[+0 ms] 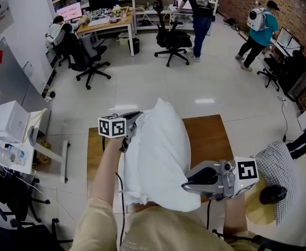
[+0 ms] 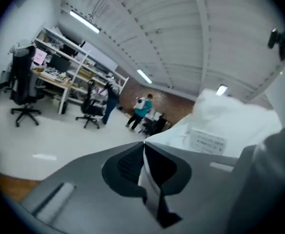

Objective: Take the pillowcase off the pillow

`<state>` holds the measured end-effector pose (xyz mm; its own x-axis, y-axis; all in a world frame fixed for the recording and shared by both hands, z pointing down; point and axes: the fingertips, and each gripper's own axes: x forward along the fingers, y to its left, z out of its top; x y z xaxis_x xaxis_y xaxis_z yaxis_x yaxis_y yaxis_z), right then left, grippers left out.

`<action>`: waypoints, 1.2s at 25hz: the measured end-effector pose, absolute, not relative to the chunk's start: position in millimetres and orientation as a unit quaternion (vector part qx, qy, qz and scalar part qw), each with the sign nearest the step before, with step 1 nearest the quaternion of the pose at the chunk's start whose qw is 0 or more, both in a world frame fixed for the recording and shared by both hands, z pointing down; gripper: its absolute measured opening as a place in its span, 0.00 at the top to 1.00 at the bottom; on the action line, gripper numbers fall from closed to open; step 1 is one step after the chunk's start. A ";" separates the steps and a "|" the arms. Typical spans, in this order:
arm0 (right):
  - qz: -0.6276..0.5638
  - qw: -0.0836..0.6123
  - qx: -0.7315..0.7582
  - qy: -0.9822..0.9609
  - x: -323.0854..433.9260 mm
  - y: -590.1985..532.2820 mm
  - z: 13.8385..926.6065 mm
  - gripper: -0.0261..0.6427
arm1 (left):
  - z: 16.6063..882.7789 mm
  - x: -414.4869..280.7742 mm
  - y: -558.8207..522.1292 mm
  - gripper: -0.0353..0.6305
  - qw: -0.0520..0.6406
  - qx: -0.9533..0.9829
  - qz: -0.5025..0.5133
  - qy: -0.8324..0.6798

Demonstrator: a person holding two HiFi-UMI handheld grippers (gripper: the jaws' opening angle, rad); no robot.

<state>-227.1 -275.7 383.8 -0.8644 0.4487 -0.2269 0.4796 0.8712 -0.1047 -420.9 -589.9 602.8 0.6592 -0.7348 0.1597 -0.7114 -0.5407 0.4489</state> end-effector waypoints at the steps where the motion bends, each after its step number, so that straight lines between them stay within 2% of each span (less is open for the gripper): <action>1: -0.087 0.097 0.233 0.964 -228.2 -273.9 379.0 0.94 | 634.5 -428.4 -594.5 0.94 0.259 0.862 0.005 -0.437; 4: -0.086 0.119 0.211 0.966 -221.4 -288.8 372.5 0.94 | 736.6 -452.4 -592.3 0.94 0.298 0.811 0.093 -0.495; 7: -0.114 0.126 0.195 0.966 -222.9 -298.0 379.7 0.94 | 818.8 -474.5 -578.9 0.94 0.306 0.768 0.169 -0.537; 9: -0.126 0.126 0.189 0.966 -237.0 -299.4 385.2 0.94 | 828.4 -487.2 -574.4 0.94 0.296 0.760 0.153 -0.558; 12: -0.192 0.173 0.151 0.954 -246.8 -330.2 379.1 0.94 | 776.2 -500.4 -568.5 0.93 0.271 0.773 0.069 -0.569; 13: -0.209 0.190 0.126 0.951 -247.2 -348.6 374.5 0.94 | 746.7 -504.8 -564.0 0.89 0.269 0.779 0.027 -0.565; 15: -0.220 0.206 0.065 0.951 -251.1 -388.8 367.6 0.94 | 682.4 -513.4 -543.8 0.66 0.266 0.792 -0.076 -0.544; 17: -0.225 0.203 0.022 0.953 -254.5 -420.0 368.0 0.94 | 630.6 -510.5 -503.7 0.63 0.246 0.804 -0.155 -0.519; 19: -0.232 0.202 0.019 0.951 -252.4 -432.3 367.6 0.94 | 587.0 -474.7 -447.9 0.55 0.204 0.834 -0.178 -0.481; 20: -0.233 0.204 0.027 0.951 -250.9 -433.8 364.7 0.94 | 568.3 -446.3 -419.2 0.40 0.181 0.854 -0.170 -0.458; 21: -0.232 0.204 0.035 0.951 -250.0 -435.1 360.6 0.94 | 558.0 -417.5 -394.5 0.34 0.162 0.868 -0.149 -0.445; 25: -0.225 0.200 0.034 0.953 -243.4 -459.1 346.9 0.94 | 571.5 -326.4 -364.5 0.36 0.082 0.869 0.000 -0.487; 26: -0.230 0.202 0.032 0.951 -239.9 -467.3 344.0 0.94 | 579.2 -319.9 -372.4 0.50 0.052 0.849 0.032 -0.524; 27: -0.234 0.206 0.035 0.949 -236.4 -473.6 340.3 0.94 | 582.4 -317.1 -380.2 0.71 0.030 0.826 0.048 -0.561; 29: -0.230 0.222 0.055 0.946 -230.4 -475.4 325.3 0.94 | 592.3 -311.1 -386.8 0.88 0.027 0.799 0.037 -0.600; 30: -0.222 0.237 0.072 0.943 -227.0 -472.8 314.0 0.94 | 606.2 -307.4 -387.0 0.90 0.034 0.795 0.032 -0.605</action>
